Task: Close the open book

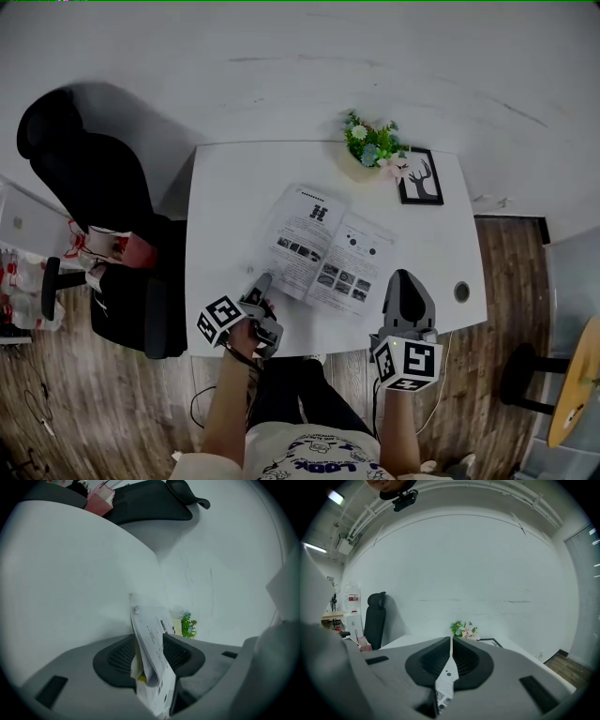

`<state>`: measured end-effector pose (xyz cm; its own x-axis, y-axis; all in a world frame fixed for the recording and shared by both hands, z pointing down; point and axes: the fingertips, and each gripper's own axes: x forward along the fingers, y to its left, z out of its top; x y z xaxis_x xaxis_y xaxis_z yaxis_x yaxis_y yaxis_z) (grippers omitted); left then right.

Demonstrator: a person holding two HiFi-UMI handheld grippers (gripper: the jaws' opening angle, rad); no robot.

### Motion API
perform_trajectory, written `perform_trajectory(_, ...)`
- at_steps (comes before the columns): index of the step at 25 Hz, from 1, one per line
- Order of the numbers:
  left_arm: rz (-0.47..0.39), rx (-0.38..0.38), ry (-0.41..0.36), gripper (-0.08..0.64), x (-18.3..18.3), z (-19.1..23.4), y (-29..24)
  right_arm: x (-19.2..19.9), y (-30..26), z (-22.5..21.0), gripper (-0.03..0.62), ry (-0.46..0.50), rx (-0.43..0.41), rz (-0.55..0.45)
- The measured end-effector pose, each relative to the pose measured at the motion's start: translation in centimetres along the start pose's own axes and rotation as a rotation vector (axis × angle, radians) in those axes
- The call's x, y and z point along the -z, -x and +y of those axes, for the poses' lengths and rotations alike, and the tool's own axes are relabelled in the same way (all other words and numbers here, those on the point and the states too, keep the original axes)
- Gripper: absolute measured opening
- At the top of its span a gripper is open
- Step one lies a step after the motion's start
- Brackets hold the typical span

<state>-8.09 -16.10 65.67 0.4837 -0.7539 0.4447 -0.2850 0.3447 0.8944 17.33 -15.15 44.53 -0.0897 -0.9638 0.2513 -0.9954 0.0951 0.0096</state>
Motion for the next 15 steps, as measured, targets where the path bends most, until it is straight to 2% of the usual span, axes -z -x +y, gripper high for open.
perform_trajectory(8, -0.006, -0.02, 0.001, 0.176, 0.02, -0.07, -0.32, 0.28, 0.11, -0.18, 0.029, -0.006, 0.004, 0.003)
perform_trajectory(15, -0.025, -0.029, 0.041, 0.176, -0.19, 0.07, -0.52, 0.4, 0.39, -0.77, 0.029, -0.02, 0.013, 0.006)
